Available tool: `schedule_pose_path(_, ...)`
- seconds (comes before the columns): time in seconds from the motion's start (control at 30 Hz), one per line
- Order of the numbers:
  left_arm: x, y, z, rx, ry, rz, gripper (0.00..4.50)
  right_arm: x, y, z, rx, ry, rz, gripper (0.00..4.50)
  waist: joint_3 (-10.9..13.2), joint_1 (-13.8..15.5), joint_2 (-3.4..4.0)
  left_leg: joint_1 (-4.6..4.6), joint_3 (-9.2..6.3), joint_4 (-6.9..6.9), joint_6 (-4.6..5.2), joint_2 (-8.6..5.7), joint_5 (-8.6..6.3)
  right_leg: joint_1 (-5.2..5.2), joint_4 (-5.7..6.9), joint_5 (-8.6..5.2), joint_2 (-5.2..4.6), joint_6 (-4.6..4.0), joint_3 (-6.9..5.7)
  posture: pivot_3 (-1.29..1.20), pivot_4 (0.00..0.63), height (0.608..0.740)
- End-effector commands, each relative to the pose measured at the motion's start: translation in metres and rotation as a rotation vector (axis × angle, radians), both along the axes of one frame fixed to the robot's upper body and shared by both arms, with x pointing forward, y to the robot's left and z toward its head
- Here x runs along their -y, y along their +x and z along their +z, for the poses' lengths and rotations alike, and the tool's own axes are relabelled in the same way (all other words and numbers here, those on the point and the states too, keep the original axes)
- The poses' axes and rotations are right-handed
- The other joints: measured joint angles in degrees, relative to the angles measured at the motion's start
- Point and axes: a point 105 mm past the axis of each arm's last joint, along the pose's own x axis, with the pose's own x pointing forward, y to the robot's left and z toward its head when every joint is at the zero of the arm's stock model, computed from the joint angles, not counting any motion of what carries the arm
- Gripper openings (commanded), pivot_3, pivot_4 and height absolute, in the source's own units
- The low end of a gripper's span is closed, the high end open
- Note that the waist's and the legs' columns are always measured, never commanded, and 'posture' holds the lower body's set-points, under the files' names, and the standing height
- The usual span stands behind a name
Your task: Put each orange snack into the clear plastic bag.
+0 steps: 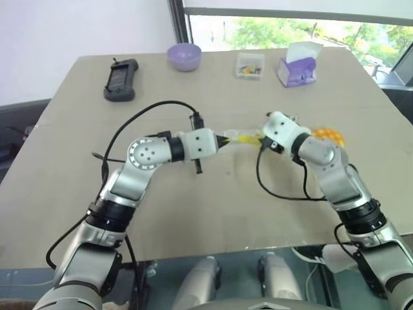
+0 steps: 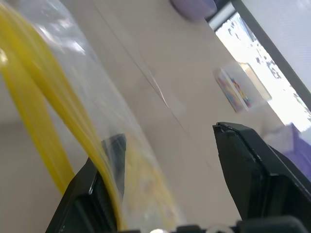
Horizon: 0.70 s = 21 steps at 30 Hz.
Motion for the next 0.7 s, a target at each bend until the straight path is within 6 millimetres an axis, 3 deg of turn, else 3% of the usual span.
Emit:
schedule_pose_path(0.03, -0.005, -0.001, 0.012, 0.051, -0.004, 0.006, 0.00, 0.032, 0.002, 0.003, 0.049, -0.063, -0.087, 3.13, 0.00, 0.12, 0.00, 0.00, 0.00, 0.00, 0.00, -0.01, 0.00, 0.01, -0.01, 0.00, 0.00, 0.00, 0.00, 0.00, 0.150, 0.740)
schedule_pose_path(0.1, -0.005, -0.001, 0.011, 0.048, -0.005, 0.010, 0.00, 0.035, -0.001, 0.002, 0.048, -0.067, -0.080, 3.13, 0.00, 0.00, 0.00, 0.00, 0.02, -0.01, 0.00, -0.01, 0.00, 0.00, -0.01, 0.00, 0.00, 0.00, 0.01, 0.00, 0.150, 0.740)
schedule_pose_path(0.4, 0.000, 0.004, 0.014, 0.044, -0.019, 0.025, 0.00, -0.018, -0.031, 0.026, 0.062, 0.113, 0.189, 3.13, 0.00, -0.03, 0.00, 0.05, 0.08, -0.01, 0.00, 0.05, 0.00, 0.02, -0.01, 0.01, 0.02, -0.01, 0.05, 0.00, 0.150, 0.740)
schedule_pose_path(0.57, 0.004, 0.003, 0.012, 0.038, -0.025, 0.024, 0.00, -0.026, -0.032, 0.030, 0.078, 0.116, 0.207, 3.13, 0.00, 0.13, 0.00, 0.04, 0.01, 0.01, 0.00, 0.02, 0.00, 0.05, -0.01, 0.01, 0.02, 0.00, 0.01, 0.00, 0.150, 0.740)
schedule_pose_path(0.7, -0.004, 0.012, 0.008, 0.019, -0.012, 0.087, 0.00, -0.017, -0.036, 0.033, 0.074, 0.095, 0.220, 3.13, 0.00, 0.02, 0.00, 0.04, 0.02, 0.00, 0.00, 0.02, 0.00, 0.04, -0.01, 0.01, 0.02, 0.00, 0.01, 0.00, 0.150, 0.740)
